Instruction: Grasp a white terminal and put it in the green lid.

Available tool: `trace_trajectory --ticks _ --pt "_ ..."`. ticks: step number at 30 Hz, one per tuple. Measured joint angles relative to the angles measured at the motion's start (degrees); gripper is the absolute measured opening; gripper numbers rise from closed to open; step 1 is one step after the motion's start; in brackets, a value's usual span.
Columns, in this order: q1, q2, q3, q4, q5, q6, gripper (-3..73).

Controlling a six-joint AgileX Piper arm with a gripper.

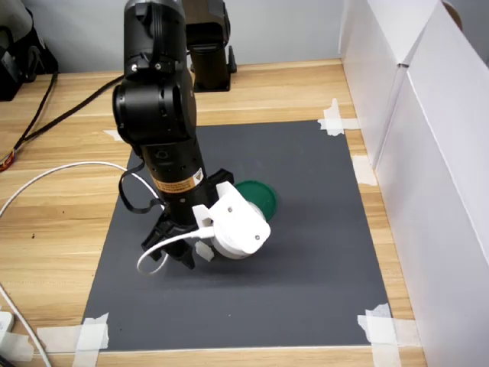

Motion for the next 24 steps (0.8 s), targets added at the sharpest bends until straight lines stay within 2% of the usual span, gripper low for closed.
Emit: trace_trajectory --ticks 14,17,21,24 --pt "0.0 1.8 0.0 -0.9 -0.5 0.0 69.9" --pt "0.0 1.8 0.0 -0.9 -0.5 0.0 67.9" --pt "0.0 1.9 0.0 -0.9 -0.4 0.0 61.0" --pt "0.0 1.9 0.0 -1.0 -0.1 0.0 50.8"
